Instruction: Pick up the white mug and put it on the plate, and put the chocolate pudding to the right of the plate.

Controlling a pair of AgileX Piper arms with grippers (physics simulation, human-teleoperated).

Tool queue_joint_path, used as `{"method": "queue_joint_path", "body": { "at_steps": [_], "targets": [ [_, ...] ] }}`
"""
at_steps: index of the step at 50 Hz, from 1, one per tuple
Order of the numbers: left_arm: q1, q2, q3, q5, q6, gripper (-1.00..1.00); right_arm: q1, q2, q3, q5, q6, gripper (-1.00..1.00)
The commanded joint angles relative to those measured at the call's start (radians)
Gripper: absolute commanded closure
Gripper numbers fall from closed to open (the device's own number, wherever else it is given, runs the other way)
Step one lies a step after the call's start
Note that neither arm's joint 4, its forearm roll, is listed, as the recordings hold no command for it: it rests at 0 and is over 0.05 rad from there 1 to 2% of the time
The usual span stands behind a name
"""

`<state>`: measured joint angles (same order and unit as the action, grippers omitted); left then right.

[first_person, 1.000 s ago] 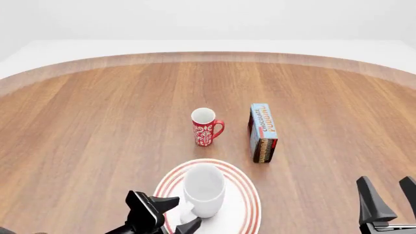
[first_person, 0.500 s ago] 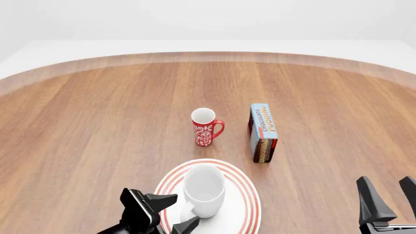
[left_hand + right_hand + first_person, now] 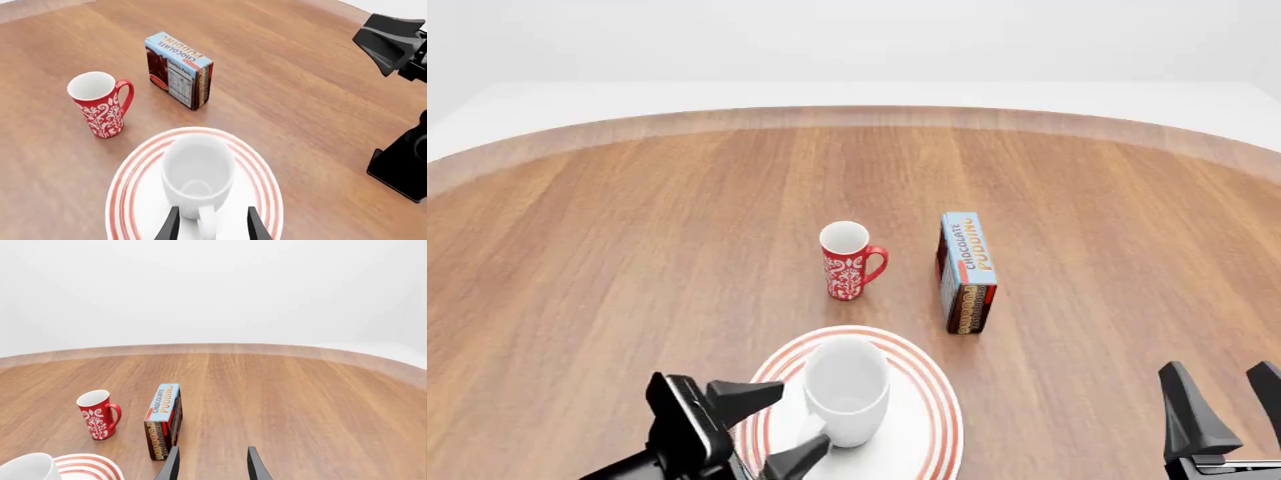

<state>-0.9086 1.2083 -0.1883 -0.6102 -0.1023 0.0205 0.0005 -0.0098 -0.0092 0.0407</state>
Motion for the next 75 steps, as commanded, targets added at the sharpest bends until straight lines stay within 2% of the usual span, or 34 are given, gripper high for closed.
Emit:
{"method": "queue_joint_path", "body": {
  "at_steps": [1, 4, 5, 12, 19, 32, 33, 36, 37, 42, 46, 48, 50, 52, 58, 70, 75],
  "targets": [
    [0.003, -0.151, -0.025, 0.137, 0.041, -1.00, 0.000, 0.000, 0.000, 0.000, -0.001, -1.00],
    [0.005, -0.158, -0.025, 0.142, 0.043, -1.00, -0.001, 0.000, 0.000, 0.000, 0.000, -1.00],
    [0.013, -0.203, -0.033, 0.183, 0.059, -1.00, 0.000, 0.000, 0.000, 0.000, -0.001, -1.00],
    [0.035, -0.290, -0.048, 0.255, 0.085, -1.00, -0.001, 0.000, 0.001, -0.001, -0.001, -1.00],
    [0.114, -0.455, -0.086, 0.401, 0.160, -1.00, 0.000, 0.000, 0.000, 0.000, -0.003, -1.00],
    [0.199, -0.587, -0.131, 0.523, 0.224, -1.00, -0.001, 0.000, 0.000, -0.001, -0.004, -1.00],
    [0.248, -0.656, -0.140, 0.560, 0.228, -1.00, 0.000, 0.000, 0.001, -0.002, -0.004, -1.00],
    [0.248, -0.656, -0.140, 0.560, 0.228, -1.00, 0.000, 0.000, 0.001, -0.002, -0.004, -1.00],
    [0.321, -0.764, -0.140, 0.611, 0.229, -1.00, -0.001, 0.000, 0.000, -0.001, -0.003, -1.00],
    [0.369, -0.835, -0.149, 0.670, 0.237, -1.00, -0.001, 0.000, 0.001, -0.001, -0.003, -1.00],
    [0.400, -0.875, -0.155, 0.694, 0.237, -1.00, -0.001, 0.000, 0.000, -0.001, -0.004, -1.00],
    [0.448, -0.943, -0.163, 0.738, 0.235, -1.00, -0.002, 0.000, 0.001, -0.001, -0.004, -1.00],
    [0.448, -0.944, -0.163, 0.738, 0.235, -1.00, -0.002, 0.000, 0.001, -0.001, -0.004, -1.00],
    [0.498, -1.006, -0.165, 0.777, 0.230, -1.00, -0.003, 0.000, 0.001, -0.001, -0.004, -1.00],
    [0.563, -1.062, -0.152, 0.798, 0.215, -1.00, -0.002, 0.000, 0.001, -0.003, -0.006, -1.00],
    [0.709, -1.197, -0.050, 0.805, 0.128, -1.00, -0.003, 0.000, 0.001, -0.003, -0.009, -1.00],
    [0.727, -1.207, 0.013, 0.762, 0.095, -1.00, -0.003, 0.000, 0.001, -0.003, -0.010, -1.00]
  ]
}}
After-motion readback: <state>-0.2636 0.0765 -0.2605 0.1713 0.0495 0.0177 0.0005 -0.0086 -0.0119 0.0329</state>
